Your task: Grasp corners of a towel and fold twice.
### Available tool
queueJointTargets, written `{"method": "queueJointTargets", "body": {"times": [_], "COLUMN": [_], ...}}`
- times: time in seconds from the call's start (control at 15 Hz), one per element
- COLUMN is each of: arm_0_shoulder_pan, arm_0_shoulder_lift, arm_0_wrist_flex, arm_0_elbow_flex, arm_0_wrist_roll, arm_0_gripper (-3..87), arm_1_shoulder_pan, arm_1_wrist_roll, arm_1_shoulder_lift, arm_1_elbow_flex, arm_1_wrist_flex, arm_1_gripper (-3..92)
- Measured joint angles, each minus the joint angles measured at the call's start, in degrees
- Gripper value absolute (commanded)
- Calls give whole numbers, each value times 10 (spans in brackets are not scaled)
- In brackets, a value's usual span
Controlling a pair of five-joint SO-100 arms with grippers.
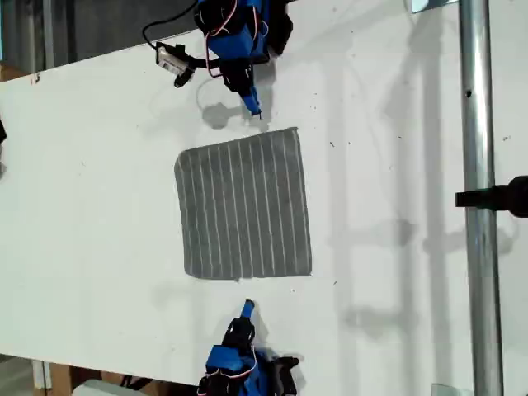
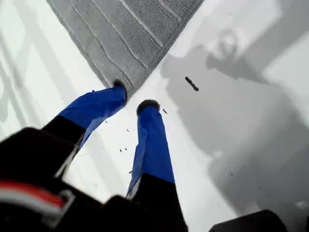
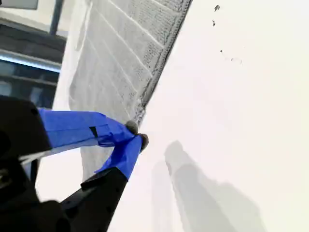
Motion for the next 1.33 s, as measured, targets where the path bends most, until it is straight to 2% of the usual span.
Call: {"method": "queueJointTargets", "body": {"times": [0.07, 0.13, 0.2, 0.27, 0.4, 0.53, 0.67, 0.73, 0.87, 1.07, 1.33], "arm_0_shoulder_pan": [-4, -46, -70, -74, -71, -74, -70, -58, -25, -2, 10], "arm_0_shoulder_lift": [0, 0, 0, 0, 0, 0, 0, 0, 0, 0, 0], "arm_0_wrist_flex": [0, 0, 0, 0, 0, 0, 0, -9, -44, -64, -71], "arm_0_elbow_flex": [0, 0, 0, 0, 0, 0, 0, 0, 0, 0, 0], "arm_0_wrist_roll": [-5, -73, -190, -266, -296, -309, -309, -307, -277, -219, -204], "arm_0_gripper": [-29, -29, -29, -29, -29, -29, -29, -29, -29, -29, -29], "arm_1_shoulder_pan": [0, 0, 0, 0, 0, 0, -6, -17, -32, -33, -62], "arm_1_wrist_roll": [0, 0, 0, 0, 0, 0, 0, -2, -2, -2, -44], "arm_1_shoulder_lift": [0, 0, 0, 0, 0, 1, 4, 4, 4, -7, -237], "arm_1_elbow_flex": [0, 0, 0, 0, 0, 0, 0, 0, 0, -4, -163], "arm_1_wrist_flex": [0, 0, 0, 0, 0, 6, 6, 5, -10, -142, -185], "arm_1_gripper": [103, 103, 103, 103, 103, 103, 32, -2, -2, -2, -2]}}
